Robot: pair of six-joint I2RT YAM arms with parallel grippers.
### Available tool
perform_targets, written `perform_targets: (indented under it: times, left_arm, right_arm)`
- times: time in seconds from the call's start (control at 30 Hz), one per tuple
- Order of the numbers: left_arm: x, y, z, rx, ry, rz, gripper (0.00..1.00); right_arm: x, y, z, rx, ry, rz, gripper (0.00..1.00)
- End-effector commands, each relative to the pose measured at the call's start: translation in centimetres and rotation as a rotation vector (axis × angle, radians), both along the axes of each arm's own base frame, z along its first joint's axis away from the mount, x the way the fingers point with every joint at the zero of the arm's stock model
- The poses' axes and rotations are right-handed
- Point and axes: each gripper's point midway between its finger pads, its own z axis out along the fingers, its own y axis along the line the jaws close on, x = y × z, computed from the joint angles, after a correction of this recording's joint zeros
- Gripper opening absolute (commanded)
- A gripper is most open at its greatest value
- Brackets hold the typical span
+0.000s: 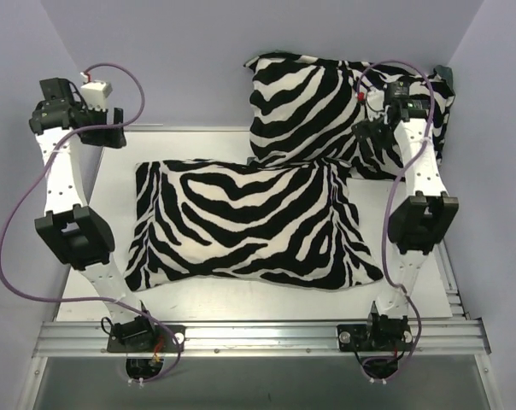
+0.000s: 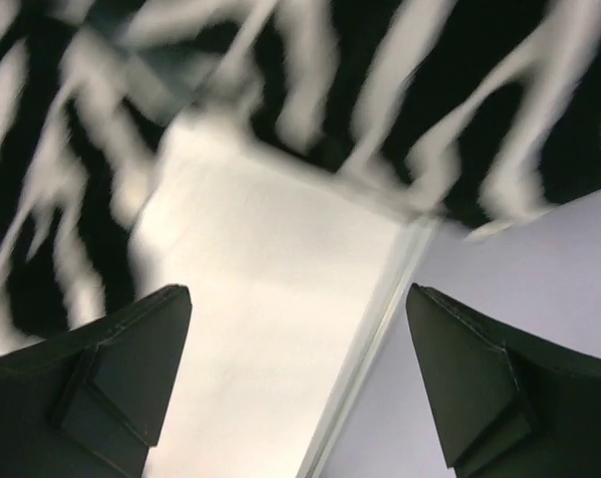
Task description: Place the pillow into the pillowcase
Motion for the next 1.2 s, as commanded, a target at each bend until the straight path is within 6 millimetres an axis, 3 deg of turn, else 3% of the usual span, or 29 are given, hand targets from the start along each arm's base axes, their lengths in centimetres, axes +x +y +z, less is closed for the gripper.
perform_targets:
  times: [0.0, 0.03, 0.07, 0.1, 0.13, 0.23, 0.27, 0.3, 0.33, 0.43, 0.5, 0.53, 0.57, 0.63, 0.67, 0.7, 0.77, 0.83, 0.9, 1.0, 1.03, 1.1, 1.17]
  left_arm:
    - [-3.4, -1.6, 6.0, -0.059, -0.07, 0.032, 0.95]
    - [-3.8, -2.2, 5.3, -0.068, -0.051, 0.012, 0.97]
    - [-4.7, -3.4, 2.8, -0.105, 0.016, -0.024, 0.96]
    - [-5.6, -4.8, 2.6, -0.114, 0.025, -0.079, 0.96]
    - [-6.5, -5.8, 1.3, -0.135, 0.06, -0.115, 0.96]
    - [-9.6, -9.5, -3.7, -0.159, 0.173, -0.23, 0.96]
    - [-10.0, -10.3, -4.8, -0.141, 0.184, -0.254, 0.96]
    - [-11.8, -11.1, -7.7, -0.141, 0.258, -0.278, 0.92]
    - [-12.5, -12.6, -9.0, -0.131, 0.291, -0.32, 0.91]
    - [-16.0, -14.0, -14.2, -0.138, 0.437, -0.349, 0.85]
    - [-17.8, -14.3, -16.4, -0.143, 0.512, -0.358, 0.83]
    - [-19.6, -14.2, -17.9, -0.147, 0.572, -0.354, 0.81]
    - [-20.3, -14.1, -18.5, -0.146, 0.588, -0.356, 0.81]
    - [-21.5, -13.8, -18.8, -0.125, 0.599, -0.369, 0.81]
    - [-22.3, -13.7, -18.7, -0.12, 0.597, -0.374, 0.81]
    - [-22.5, -13.8, -18.4, -0.116, 0.587, -0.387, 0.81]
    - [-23.2, -14.3, -16.8, -0.143, 0.567, -0.416, 0.82]
    - [-22.9, -14.4, -15.3, -0.144, 0.535, -0.395, 0.85]
    - [-21.6, -14.6, -11.5, -0.149, 0.429, -0.372, 0.95]
    - [-19.9, -14.8, -5.9, -0.154, 0.295, -0.35, 0.98]
    - [-19.8, -14.9, -4.9, -0.159, 0.276, -0.345, 0.97]
    - [-18.8, -14.8, -2.6, -0.166, 0.225, -0.28, 0.98]
    - [-18.3, -14.9, -1.5, -0.186, 0.206, -0.244, 0.98]
  right_arm:
    - [-10.2, 5.7, 2.9, 0.205, 0.113, 0.136, 0.94]
    - [-12.2, 7.2, 2.8, 0.222, 0.13, 0.173, 0.94]
    - [-13.4, 8.1, 1.8, 0.25, 0.167, 0.195, 0.94]
    - [-16.0, 9.4, -1.2, 0.304, 0.281, 0.224, 0.94]
    - [-17.1, 10.1, -1.5, 0.323, 0.295, 0.244, 0.93]
    - [-19.8, 12.2, -4.7, 0.402, 0.422, 0.264, 0.9]
    - [-20.0, 12.6, -5.4, 0.416, 0.441, 0.261, 0.89]
    - [-20.2, 13.1, -6.1, 0.435, 0.465, 0.261, 0.88]
    - [-20.5, 13.4, -7.6, 0.454, 0.519, 0.234, 0.86]
    - [-21.3, 14.1, -10.1, 0.499, 0.623, 0.181, 0.84]
    - [-23.1, 14.5, -12.0, 0.507, 0.702, 0.176, 0.84]
    - [-24.0, 14.5, -12.6, 0.507, 0.733, 0.177, 0.83]
    - [-26.0, 14.5, -13.8, 0.504, 0.797, 0.169, 0.83]
    - [-28.1, 15.0, -14.0, 0.505, 0.837, 0.193, 0.83]
    - [-30.1, 14.9, -14.7, 0.498, 0.888, 0.199, 0.83]
    - [-30.8, 15.1, -14.2, 0.499, 0.88, 0.219, 0.83]
    - [-32.2, 15.2, -13.6, 0.495, 0.893, 0.242, 0.83]
    - [-31.8, 15.0, -12.1, 0.5, 0.828, 0.24, 0.85]
    - [-30.3, 14.7, -9.4, 0.531, 0.728, 0.23, 0.88]
    - [-28.3, 14.2, -5.1, 0.606, 0.575, 0.192, 0.96]
    - [-27.0, 14.2, -3.0, 0.626, 0.494, 0.199, 1.0]
    - [-25.9, 13.2, -0.9, 0.64, 0.39, 0.174, 1.0]
    - [-24.7, 12.4, 0.7, 0.631, 0.306, 0.15, 1.0]
